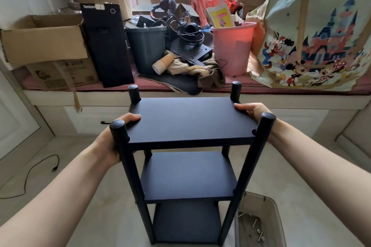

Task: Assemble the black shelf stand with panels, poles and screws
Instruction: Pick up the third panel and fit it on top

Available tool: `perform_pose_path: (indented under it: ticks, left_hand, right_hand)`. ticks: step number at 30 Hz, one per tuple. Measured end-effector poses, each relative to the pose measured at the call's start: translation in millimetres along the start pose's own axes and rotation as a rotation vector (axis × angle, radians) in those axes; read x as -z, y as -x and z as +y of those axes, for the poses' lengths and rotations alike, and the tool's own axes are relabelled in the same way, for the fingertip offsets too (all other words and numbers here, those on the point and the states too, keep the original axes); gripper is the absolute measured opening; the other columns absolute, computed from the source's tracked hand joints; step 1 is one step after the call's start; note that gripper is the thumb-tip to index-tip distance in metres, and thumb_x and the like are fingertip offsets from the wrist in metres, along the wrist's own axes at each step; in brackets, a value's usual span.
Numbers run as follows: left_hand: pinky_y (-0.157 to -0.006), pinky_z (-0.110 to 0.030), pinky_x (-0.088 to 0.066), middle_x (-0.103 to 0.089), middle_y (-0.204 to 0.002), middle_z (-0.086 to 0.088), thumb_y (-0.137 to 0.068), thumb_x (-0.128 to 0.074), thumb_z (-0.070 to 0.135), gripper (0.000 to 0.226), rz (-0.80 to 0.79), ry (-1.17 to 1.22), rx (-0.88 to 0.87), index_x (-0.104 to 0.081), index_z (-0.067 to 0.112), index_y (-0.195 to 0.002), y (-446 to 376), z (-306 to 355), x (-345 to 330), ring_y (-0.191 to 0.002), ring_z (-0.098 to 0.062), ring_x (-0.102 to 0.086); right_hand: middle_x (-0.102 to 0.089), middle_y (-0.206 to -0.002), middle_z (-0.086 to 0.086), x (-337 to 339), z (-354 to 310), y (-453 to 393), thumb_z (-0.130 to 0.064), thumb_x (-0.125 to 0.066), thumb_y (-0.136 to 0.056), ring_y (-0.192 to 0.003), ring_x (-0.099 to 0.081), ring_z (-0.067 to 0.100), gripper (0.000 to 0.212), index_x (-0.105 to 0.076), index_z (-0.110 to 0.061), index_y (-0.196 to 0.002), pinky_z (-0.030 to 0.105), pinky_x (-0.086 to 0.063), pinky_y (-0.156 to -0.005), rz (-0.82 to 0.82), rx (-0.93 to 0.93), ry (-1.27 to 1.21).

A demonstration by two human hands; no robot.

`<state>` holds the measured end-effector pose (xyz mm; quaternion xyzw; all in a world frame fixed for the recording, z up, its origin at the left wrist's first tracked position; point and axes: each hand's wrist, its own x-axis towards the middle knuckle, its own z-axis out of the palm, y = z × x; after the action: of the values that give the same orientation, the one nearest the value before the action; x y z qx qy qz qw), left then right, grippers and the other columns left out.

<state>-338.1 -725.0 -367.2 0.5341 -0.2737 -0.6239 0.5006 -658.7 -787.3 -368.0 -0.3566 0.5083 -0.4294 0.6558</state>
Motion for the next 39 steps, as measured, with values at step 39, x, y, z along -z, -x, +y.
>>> perform_pose_path:
  ticks: [39]
  left_hand:
    - [-0.051,-0.029,-0.043,-0.065,-0.05,0.001,-0.1,-0.057,0.032,0.026,0.203,-0.174,-0.111,-0.062,0.013,-0.083,-48.1,23.3,1.7,-0.039,-0.015,-0.061]
  right_hand:
    - [-0.073,-0.075,0.004,3.8,14.7,15.7,-0.026,-0.061,-0.091,-0.059,-0.07,0.017,0.022,-0.069,-0.006,-0.089,0.024,-0.055,-0.056,0.026,0.001,0.028]
